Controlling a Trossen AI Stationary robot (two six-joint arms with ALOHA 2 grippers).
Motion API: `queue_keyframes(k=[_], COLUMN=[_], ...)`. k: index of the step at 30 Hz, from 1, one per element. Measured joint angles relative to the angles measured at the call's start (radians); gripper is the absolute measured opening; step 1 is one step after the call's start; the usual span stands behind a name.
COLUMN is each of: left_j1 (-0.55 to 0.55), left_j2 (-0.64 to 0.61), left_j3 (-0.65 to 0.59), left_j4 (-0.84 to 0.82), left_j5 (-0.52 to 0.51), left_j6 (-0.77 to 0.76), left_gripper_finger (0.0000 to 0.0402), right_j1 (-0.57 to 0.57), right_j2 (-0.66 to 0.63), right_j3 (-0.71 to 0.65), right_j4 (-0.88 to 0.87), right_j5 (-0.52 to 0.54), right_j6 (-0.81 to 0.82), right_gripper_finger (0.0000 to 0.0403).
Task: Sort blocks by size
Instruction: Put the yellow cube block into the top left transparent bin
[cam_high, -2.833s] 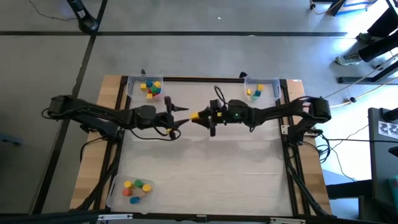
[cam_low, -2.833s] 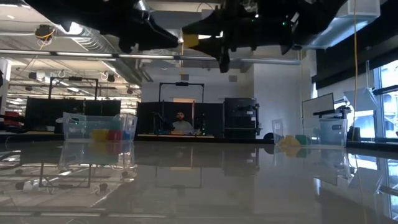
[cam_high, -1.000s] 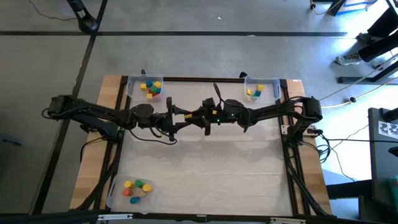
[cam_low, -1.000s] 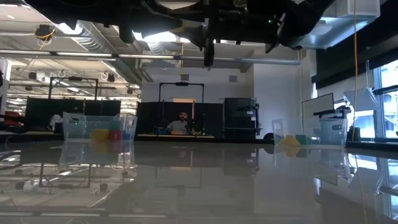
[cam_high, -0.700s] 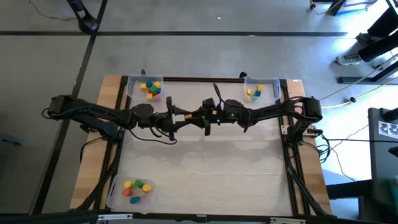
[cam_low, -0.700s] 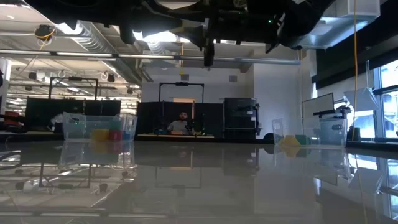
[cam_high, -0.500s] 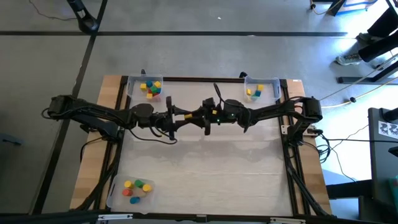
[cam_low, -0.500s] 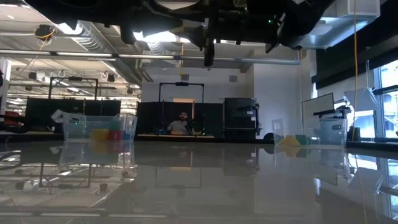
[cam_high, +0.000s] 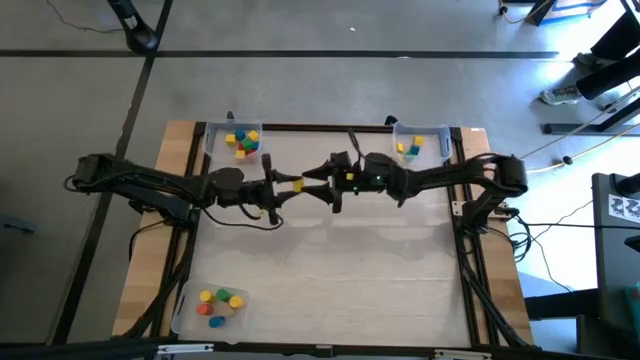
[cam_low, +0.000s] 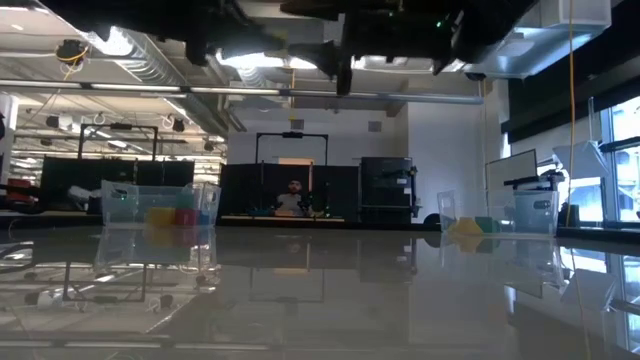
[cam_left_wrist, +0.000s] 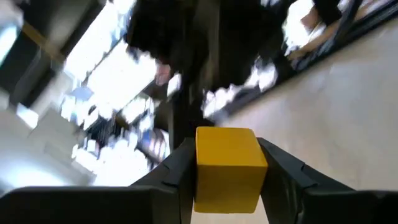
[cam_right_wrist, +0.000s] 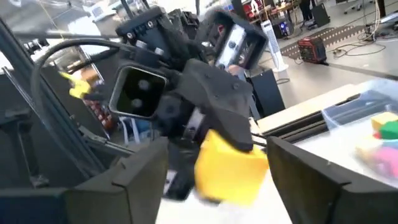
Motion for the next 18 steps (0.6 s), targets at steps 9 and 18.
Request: queue_keyframes(k=[9, 18], left_j1=[0.128, 0.491], left_j2=[-0.177, -0.214], left_j3=[0.000, 0.000], left_j4=[-0.374, -0.597], left_j5=[-0.175, -0.195], left_j6=[-0.201, -0.397], left_gripper_finger=[0.0120, 0.0119], right_j1=[-0.036, -0.036], right_j2=[-0.167, -0.159], right_j3=[0.000, -0.001], right_j4=[-0.329, -0.478], right_j5=[0.079, 0.165], right_j6=[-0.106, -0.110], right_gripper_finger=[0.0292, 0.0293])
